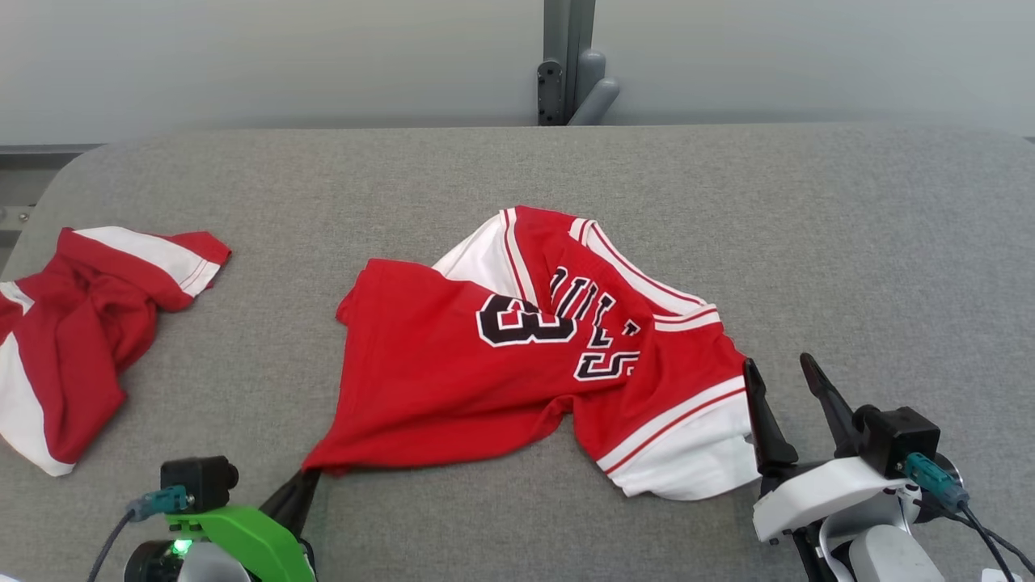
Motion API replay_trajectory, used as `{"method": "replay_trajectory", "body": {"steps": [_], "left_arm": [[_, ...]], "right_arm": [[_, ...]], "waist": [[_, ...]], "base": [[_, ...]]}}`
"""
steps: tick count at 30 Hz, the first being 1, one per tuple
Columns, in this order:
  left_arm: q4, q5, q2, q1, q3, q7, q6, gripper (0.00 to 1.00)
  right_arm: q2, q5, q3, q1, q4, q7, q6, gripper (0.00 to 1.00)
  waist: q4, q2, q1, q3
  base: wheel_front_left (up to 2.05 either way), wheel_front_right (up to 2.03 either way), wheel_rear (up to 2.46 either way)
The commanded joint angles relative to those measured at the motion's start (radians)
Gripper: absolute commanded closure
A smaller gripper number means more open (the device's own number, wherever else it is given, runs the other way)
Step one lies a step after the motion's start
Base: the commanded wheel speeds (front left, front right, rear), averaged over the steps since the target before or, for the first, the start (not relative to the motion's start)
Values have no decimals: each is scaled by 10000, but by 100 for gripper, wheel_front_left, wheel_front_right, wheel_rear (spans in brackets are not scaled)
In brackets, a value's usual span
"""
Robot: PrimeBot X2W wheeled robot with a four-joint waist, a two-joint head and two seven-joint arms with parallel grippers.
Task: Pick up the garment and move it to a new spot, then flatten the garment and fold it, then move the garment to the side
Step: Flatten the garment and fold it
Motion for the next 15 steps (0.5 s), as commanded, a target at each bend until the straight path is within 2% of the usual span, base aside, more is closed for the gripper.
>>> {"method": "replay_trajectory", "body": {"steps": [1,2,3,5,7,8,15], "left_arm": [[9,-57,49,-309,76,-118,-25,71],[70,-63,72,-454,109,-198,-25,24],[186,-86,48,-586,171,-328,-25,0],[447,16,-64,-894,211,-585,21,0],[981,294,-229,-1484,280,-963,324,0],[981,294,-229,-1484,280,-963,324,0],[2172,877,-695,-2205,656,-2592,1270,0]], "right_arm": [[-29,-74,30,-114,-25,-4,-3,0],[-28,-80,54,-163,-33,-4,-3,0],[-28,-86,62,-199,-33,-4,-3,0],[-28,-86,70,-239,-17,-4,-3,0],[-26,-96,53,-285,28,-4,-3,0],[-26,-96,53,-285,28,-4,-3,0],[-23,-156,-10,-312,17,-4,-3,0]], "waist": [[-209,71,0,216],[-270,71,0,282],[-325,71,0,340],[-434,71,0,433],[-580,71,0,533],[-580,71,0,533],[-810,71,0,483]], "base": [[0,0,0],[0,0,0],[0,0,0],[0,0,0],[0,0,0],[0,0,0],[0,0,0]]}}
